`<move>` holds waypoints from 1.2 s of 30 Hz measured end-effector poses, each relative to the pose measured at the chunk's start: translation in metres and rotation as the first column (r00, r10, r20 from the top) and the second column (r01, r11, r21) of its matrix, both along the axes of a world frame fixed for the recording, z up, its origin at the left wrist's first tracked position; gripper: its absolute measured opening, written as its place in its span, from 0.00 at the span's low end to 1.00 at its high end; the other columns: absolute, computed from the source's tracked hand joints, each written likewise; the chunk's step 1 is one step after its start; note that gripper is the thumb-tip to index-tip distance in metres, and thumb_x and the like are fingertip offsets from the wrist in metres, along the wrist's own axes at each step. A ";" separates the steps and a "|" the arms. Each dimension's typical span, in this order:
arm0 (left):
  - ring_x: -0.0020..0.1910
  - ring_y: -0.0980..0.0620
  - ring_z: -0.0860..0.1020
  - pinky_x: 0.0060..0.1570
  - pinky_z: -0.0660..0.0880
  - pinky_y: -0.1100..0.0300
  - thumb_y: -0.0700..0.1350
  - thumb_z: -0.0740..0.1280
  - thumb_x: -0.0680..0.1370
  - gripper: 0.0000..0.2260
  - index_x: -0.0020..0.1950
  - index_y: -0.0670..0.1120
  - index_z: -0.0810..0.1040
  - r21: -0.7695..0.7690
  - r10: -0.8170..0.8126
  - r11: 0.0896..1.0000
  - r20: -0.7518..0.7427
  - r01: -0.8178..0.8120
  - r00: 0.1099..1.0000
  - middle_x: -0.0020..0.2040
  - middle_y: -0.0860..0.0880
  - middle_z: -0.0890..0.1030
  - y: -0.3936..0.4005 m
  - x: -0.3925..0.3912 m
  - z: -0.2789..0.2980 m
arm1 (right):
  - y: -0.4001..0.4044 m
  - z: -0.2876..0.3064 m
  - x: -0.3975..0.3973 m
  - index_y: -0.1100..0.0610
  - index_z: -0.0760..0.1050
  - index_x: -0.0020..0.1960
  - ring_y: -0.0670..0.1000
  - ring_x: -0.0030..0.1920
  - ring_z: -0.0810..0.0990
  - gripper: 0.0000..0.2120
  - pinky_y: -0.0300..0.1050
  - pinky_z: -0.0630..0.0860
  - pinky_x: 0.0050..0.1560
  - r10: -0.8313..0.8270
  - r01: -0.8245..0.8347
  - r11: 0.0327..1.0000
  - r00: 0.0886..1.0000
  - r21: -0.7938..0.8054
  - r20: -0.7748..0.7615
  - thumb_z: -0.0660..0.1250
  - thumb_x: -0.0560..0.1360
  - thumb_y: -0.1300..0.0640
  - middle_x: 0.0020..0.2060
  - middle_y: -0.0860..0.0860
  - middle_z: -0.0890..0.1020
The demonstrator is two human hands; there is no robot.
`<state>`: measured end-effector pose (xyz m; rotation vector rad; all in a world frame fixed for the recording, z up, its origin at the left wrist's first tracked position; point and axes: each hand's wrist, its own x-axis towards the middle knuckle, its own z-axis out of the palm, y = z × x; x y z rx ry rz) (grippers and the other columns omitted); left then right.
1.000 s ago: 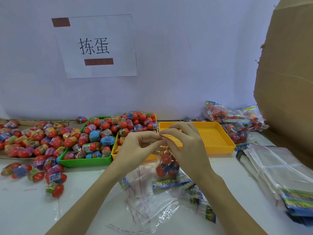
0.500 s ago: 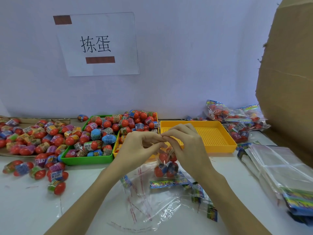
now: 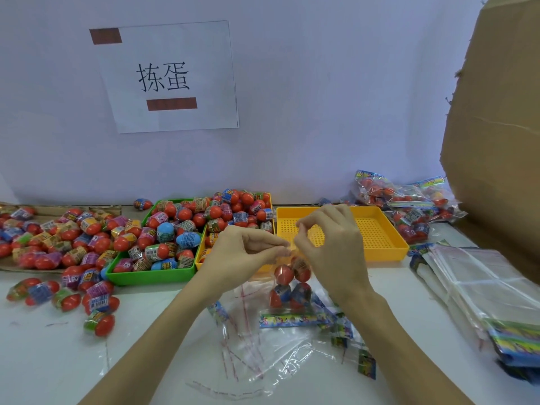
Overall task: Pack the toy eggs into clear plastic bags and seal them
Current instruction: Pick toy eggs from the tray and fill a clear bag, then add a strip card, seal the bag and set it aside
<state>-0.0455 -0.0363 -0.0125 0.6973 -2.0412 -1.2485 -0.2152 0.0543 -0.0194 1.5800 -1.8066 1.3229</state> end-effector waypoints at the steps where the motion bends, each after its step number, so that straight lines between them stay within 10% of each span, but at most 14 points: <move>1: 0.49 0.53 0.88 0.49 0.83 0.65 0.43 0.78 0.78 0.06 0.54 0.49 0.90 0.050 -0.004 0.999 -0.022 0.005 1.000 0.46 0.51 0.90 -0.001 0.001 0.001 | 0.001 0.002 -0.006 0.59 0.83 0.44 0.52 0.49 0.77 0.03 0.37 0.70 0.53 -0.032 0.033 0.999 0.998 -0.019 0.060 0.76 0.75 0.64 0.42 0.50 0.83; 7: 0.51 0.48 0.89 0.48 0.84 0.61 0.39 0.75 0.79 0.07 0.56 0.44 0.89 0.252 0.091 0.967 -0.191 -0.041 0.977 0.50 0.45 0.90 -0.009 0.007 0.004 | 0.009 0.010 -0.044 0.54 0.81 0.49 0.51 0.48 0.78 0.03 0.48 0.77 0.49 -0.122 0.194 0.972 0.899 -0.132 0.422 0.70 0.81 0.60 0.45 0.49 0.81; 11: 0.49 0.52 0.88 0.45 0.82 0.66 0.38 0.72 0.81 0.06 0.56 0.43 0.88 0.255 0.244 0.951 -0.267 -0.176 0.932 0.49 0.46 0.90 -0.013 0.009 0.003 | 0.010 0.013 -0.053 0.52 0.79 0.49 0.44 0.43 0.78 0.05 0.25 0.71 0.45 -0.117 0.287 0.933 0.813 -0.219 0.571 0.67 0.83 0.59 0.46 0.52 0.83; 19: 0.51 0.47 0.88 0.48 0.82 0.63 0.38 0.69 0.83 0.06 0.56 0.43 0.86 0.243 0.267 0.952 -0.360 -0.186 0.894 0.48 0.44 0.89 -0.017 0.008 0.001 | 0.001 -0.004 -0.031 0.53 0.88 0.52 0.40 0.40 0.83 0.04 0.31 0.78 0.43 0.100 -0.209 0.943 0.921 0.260 0.376 0.74 0.79 0.58 0.41 0.44 0.86; 27: 0.53 0.43 0.88 0.51 0.83 0.57 0.39 0.70 0.82 0.06 0.56 0.44 0.86 0.208 0.237 0.963 -0.360 -0.170 0.903 0.50 0.44 0.89 -0.015 0.007 0.002 | -0.001 -0.004 -0.018 0.48 0.86 0.48 0.44 0.40 0.78 0.02 0.31 0.72 0.42 0.125 -0.232 0.887 0.953 0.400 0.275 0.76 0.78 0.54 0.46 0.44 0.81; 34: 0.53 0.43 0.88 0.50 0.84 0.59 0.39 0.71 0.82 0.06 0.56 0.42 0.86 0.198 0.209 0.969 -0.357 -0.145 0.910 0.51 0.42 0.89 -0.011 0.004 0.000 | -0.002 0.001 -0.012 0.55 0.85 0.56 0.47 0.46 0.85 0.14 0.40 0.79 0.39 0.275 -0.473 0.881 0.546 0.020 0.791 0.61 0.87 0.56 0.45 0.51 0.88; 36: 0.53 0.44 0.88 0.49 0.83 0.61 0.38 0.71 0.82 0.06 0.57 0.42 0.86 0.189 0.197 0.972 -0.348 -0.138 0.916 0.50 0.43 0.89 -0.010 0.003 -0.001 | -0.003 -0.002 -0.013 0.53 0.87 0.55 0.42 0.48 0.85 0.11 0.37 0.80 0.44 0.241 -0.411 0.909 0.643 0.063 0.727 0.65 0.85 0.56 0.46 0.45 0.88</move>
